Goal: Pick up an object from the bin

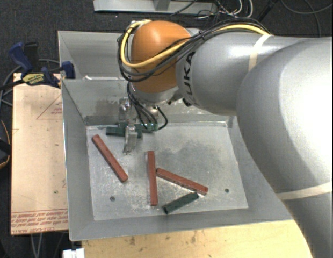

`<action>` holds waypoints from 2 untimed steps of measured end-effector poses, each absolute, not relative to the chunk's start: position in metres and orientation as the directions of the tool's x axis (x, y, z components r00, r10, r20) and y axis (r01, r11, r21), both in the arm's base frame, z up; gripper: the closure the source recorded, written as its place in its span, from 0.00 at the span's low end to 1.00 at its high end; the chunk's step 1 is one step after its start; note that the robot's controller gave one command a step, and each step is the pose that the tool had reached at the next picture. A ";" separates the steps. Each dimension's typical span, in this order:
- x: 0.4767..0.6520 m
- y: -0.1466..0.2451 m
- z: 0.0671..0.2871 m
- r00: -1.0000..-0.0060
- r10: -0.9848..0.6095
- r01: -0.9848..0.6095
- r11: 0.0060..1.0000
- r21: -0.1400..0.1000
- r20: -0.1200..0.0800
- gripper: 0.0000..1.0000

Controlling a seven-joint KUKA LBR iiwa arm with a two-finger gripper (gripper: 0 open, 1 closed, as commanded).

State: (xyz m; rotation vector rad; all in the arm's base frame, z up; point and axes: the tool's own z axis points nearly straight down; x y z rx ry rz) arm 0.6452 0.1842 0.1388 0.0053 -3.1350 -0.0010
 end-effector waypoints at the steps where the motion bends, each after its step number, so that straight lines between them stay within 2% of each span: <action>1: 0.651 0.183 0.068 -0.994 0.108 0.108 0.994 0.001 0.007 0.00; 2: 0.656 0.182 0.075 -0.994 0.111 0.111 0.994 0.005 -0.008 1.00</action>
Offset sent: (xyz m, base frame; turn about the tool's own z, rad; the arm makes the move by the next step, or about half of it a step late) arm 0.0074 -0.0028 -0.0688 0.1143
